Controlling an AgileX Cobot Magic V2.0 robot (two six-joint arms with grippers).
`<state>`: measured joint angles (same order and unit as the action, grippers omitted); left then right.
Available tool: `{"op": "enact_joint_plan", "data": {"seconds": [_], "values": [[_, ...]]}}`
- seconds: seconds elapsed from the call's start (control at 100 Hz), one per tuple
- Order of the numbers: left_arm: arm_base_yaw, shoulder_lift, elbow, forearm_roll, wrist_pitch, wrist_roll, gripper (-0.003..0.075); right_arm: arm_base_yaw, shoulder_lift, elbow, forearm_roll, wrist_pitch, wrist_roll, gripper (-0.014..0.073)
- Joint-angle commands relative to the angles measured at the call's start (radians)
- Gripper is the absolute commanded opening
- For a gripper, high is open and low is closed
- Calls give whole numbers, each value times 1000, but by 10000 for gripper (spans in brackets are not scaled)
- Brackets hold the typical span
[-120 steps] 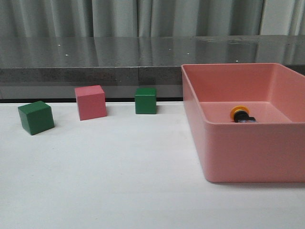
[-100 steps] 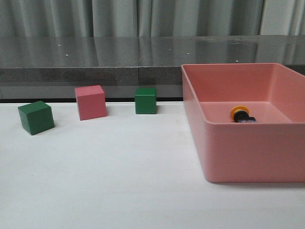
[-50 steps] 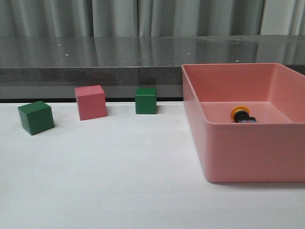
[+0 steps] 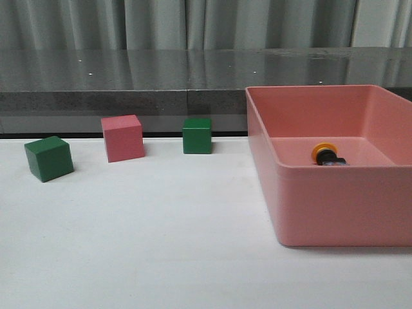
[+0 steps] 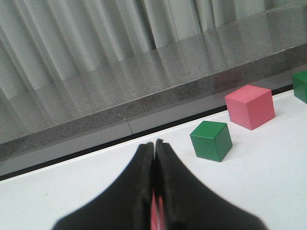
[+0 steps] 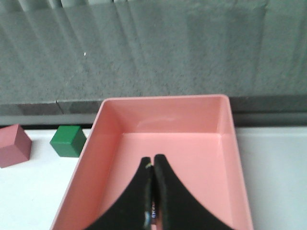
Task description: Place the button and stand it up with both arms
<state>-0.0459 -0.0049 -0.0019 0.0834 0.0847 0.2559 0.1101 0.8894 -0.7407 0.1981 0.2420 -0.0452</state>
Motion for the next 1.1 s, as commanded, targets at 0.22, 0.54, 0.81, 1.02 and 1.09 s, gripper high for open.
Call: {"op": "enact_joint_plan", "data": {"seconds": [0.22, 0.54, 0.81, 1.02, 1.09], "values": [[3, -31, 48, -2, -79, -12, -20, 74, 338, -141, 18, -94, -3, -69], [3, -31, 48, -2, -79, -12, -20, 78, 563, -211, 12, -33, -48, 327], [3, -31, 48, -2, -79, -12, -20, 78, 691, -249, 8, -69, -91, 652], [3, -31, 48, -2, -79, -12, -20, 78, 805, -287, 8, -83, -92, 651], [3, -31, 48, -2, -79, -12, -20, 78, 842, -300, 8, -85, -92, 651]]}}
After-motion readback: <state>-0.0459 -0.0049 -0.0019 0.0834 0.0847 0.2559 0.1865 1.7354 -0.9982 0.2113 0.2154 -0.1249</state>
